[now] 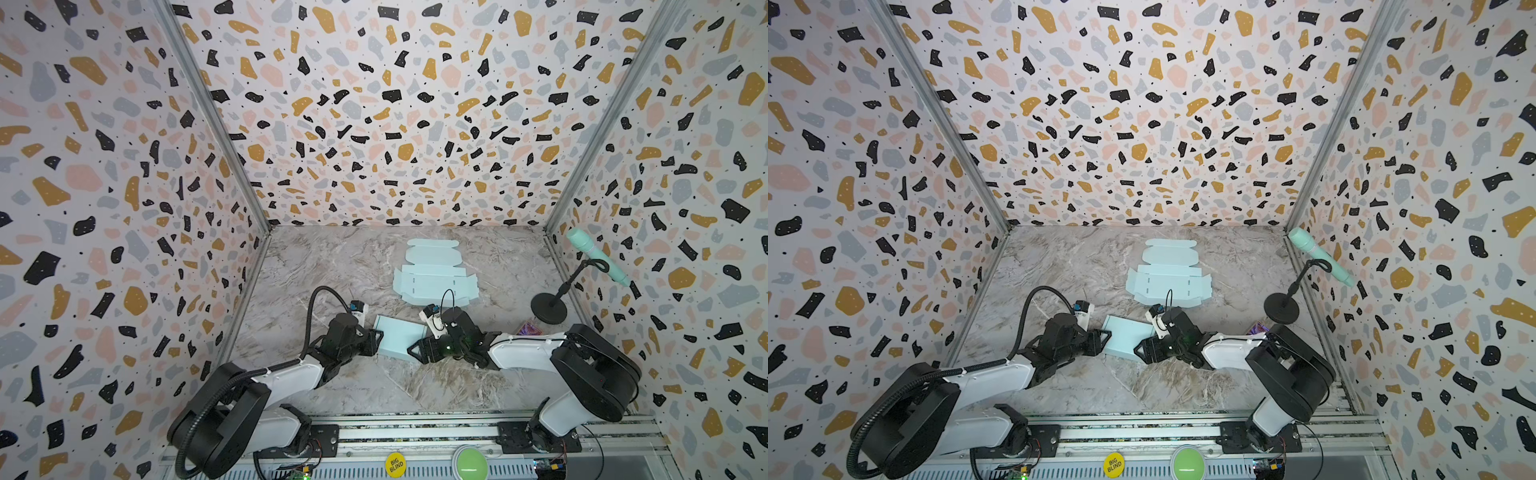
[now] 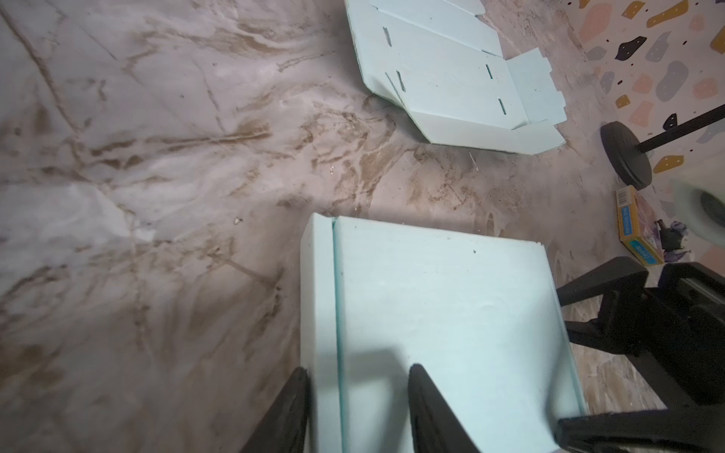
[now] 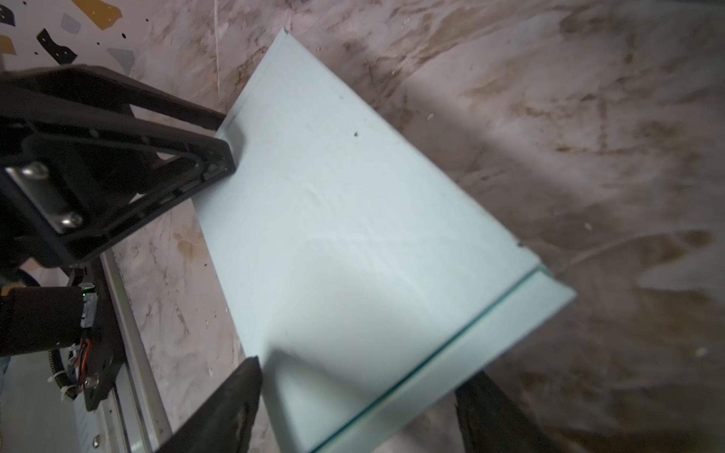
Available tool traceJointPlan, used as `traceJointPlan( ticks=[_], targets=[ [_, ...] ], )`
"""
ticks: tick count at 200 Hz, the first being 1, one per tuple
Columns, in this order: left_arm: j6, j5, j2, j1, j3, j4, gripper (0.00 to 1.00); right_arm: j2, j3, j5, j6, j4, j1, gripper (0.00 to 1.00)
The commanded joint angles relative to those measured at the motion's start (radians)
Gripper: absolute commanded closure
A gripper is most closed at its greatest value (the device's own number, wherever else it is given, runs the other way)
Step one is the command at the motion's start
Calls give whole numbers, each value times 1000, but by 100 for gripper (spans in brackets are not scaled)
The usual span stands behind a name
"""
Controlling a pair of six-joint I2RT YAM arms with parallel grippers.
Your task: Fold the paper box
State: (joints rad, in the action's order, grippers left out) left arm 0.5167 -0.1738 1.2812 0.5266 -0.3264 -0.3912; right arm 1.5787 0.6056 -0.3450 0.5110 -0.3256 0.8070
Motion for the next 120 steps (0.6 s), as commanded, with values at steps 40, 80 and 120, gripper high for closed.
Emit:
traceJointPlan(
  ticks=[40,80,120],
  targets=[
    [21,33,-13,-21,23,-75,65,116,202,-41,-87,14,11,24],
    [49,68,-23,-74,39,-104,66,235,376,-69,-137,66,13,24],
    [63,85,16,-123,7,-141,66,345,494,-113,-121,43,15,25]
  ],
)
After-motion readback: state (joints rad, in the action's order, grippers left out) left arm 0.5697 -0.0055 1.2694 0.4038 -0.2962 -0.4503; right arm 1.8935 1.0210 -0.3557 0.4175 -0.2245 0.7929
